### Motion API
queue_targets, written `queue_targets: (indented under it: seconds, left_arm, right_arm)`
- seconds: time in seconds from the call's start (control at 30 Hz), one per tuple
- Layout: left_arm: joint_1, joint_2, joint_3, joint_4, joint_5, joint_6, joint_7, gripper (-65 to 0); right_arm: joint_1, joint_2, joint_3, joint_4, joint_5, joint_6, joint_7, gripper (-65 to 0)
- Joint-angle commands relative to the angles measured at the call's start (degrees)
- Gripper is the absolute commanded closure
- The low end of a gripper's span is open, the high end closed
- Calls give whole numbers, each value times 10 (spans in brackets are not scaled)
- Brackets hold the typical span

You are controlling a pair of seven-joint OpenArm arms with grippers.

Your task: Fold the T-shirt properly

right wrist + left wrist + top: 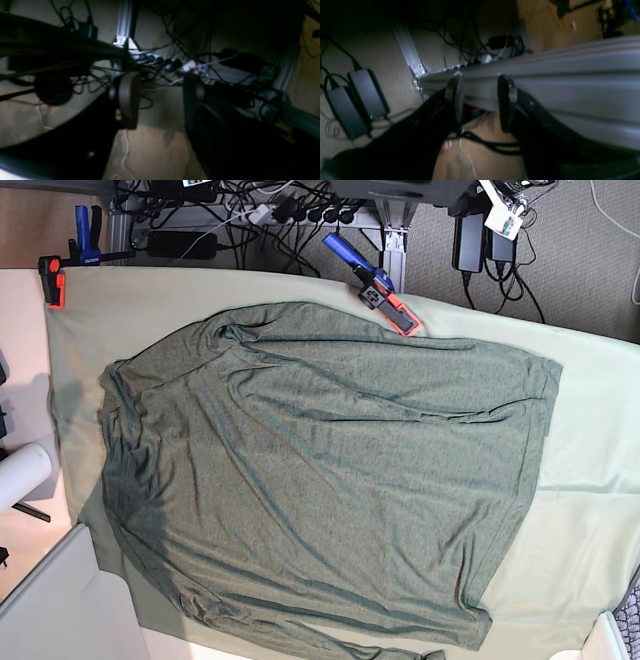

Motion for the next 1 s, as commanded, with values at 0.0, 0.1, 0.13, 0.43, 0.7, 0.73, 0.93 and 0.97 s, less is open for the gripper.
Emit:
queue_targets:
  seconds: [0.0, 0.1, 0.13, 0.43, 0.7, 0.73, 0.93, 0.97]
  left_arm:
    - [14, -3, -1, 24, -13, -13, 1, -237]
    - [32, -7, -12, 83, -61, -13, 58, -237]
    - [38, -11, -17, 107, -92, -13, 88, -237]
    - [58, -12, -124, 289, -296, -13, 247, -283]
    - [55, -33, -147, 320, -304, -13, 239, -350]
    - [52, -33, -149, 320, -304, -13, 235, -365]
    - [17, -33, -191, 320, -297, -13, 242, -379]
    - [9, -33, -198, 320, -297, -13, 248, -379]
  right_arm:
    - [-16, 8, 3, 21, 5, 0, 10, -278]
    - [-36, 8, 3, 72, 5, 0, 10, -278]
    - [-42, 8, 3, 90, 5, 0, 4, -278]
    - [-80, 16, 9, 253, 88, 0, -100, -278]
    - [-73, 16, 56, 336, 145, 0, -118, -279]
    - [-70, 16, 67, 340, 157, 0, -123, -279]
    - [-25, 14, 134, 347, 239, 0, -172, -280]
    - [-14, 14, 143, 347, 246, 0, -184, -280]
